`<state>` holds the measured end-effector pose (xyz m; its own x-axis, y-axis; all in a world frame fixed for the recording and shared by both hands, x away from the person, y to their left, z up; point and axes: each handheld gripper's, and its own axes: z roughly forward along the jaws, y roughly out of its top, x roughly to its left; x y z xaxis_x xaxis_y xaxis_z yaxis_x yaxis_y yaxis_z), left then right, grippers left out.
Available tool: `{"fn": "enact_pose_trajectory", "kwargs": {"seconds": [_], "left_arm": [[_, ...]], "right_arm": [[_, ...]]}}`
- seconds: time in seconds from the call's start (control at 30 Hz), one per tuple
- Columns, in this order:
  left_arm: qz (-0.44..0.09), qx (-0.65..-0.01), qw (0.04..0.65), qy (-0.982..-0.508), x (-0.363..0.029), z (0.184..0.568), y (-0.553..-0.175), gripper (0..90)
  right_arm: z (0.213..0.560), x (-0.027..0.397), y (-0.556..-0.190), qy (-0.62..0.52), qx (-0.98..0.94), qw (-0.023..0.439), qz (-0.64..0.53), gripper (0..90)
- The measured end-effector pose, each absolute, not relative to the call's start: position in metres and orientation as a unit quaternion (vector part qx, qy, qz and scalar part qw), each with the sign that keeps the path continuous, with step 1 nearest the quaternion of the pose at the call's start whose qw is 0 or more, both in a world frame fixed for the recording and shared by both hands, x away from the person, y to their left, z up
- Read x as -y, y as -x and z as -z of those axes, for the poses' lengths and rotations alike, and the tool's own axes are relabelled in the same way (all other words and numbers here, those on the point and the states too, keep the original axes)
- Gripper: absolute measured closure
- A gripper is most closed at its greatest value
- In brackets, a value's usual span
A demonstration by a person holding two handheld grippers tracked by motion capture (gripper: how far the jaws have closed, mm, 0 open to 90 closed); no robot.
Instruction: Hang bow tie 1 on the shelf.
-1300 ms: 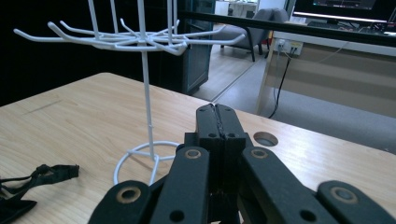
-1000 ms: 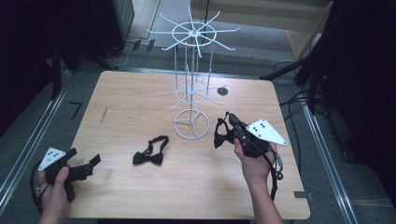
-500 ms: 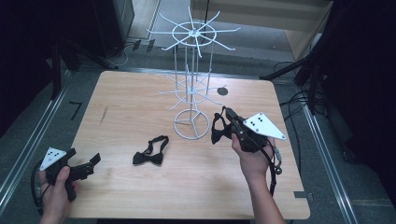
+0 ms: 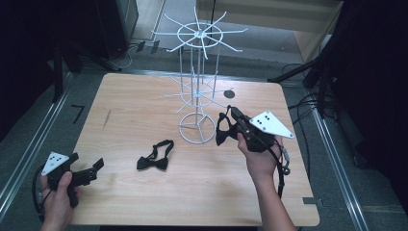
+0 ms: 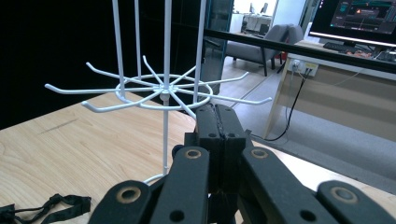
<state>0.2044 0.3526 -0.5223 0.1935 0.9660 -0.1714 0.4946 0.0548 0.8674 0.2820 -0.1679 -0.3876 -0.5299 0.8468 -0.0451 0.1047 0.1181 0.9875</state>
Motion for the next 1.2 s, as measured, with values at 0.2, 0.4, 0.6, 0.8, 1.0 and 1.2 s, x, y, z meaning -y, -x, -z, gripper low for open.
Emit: {"fn": "enact_pose_trajectory", "kwargs": {"seconds": [0.2,0.4,0.6,0.8,1.0,1.2], "left_arm": [[-0.265,-0.576,0.442,-0.634,-0.352,0.522,-0.205,0.0],[-0.265,-0.576,0.442,-0.635,-0.352,0.522,-0.205,0.0],[-0.263,-0.575,0.441,-0.636,-0.352,0.522,-0.205,0.0],[-0.262,-0.574,0.441,-0.638,-0.352,0.522,-0.205,0.0],[-0.262,-0.574,0.440,-0.639,-0.353,0.522,-0.205,0.0],[-0.262,-0.575,0.441,-0.638,-0.352,0.522,-0.205,0.0]], "right_arm": [[0.389,0.169,-0.287,-0.360,-0.670,0.324,-0.562,90.0],[0.388,0.168,-0.289,-0.360,-0.670,0.322,-0.564,90.0],[0.386,0.167,-0.295,-0.359,-0.671,0.316,-0.566,90.0],[0.388,0.167,-0.300,-0.368,-0.670,0.307,-0.567,90.0],[0.391,0.168,-0.306,-0.375,-0.670,0.294,-0.570,90.0],[0.395,0.170,-0.309,-0.380,-0.671,0.284,-0.570,90.0]]}}
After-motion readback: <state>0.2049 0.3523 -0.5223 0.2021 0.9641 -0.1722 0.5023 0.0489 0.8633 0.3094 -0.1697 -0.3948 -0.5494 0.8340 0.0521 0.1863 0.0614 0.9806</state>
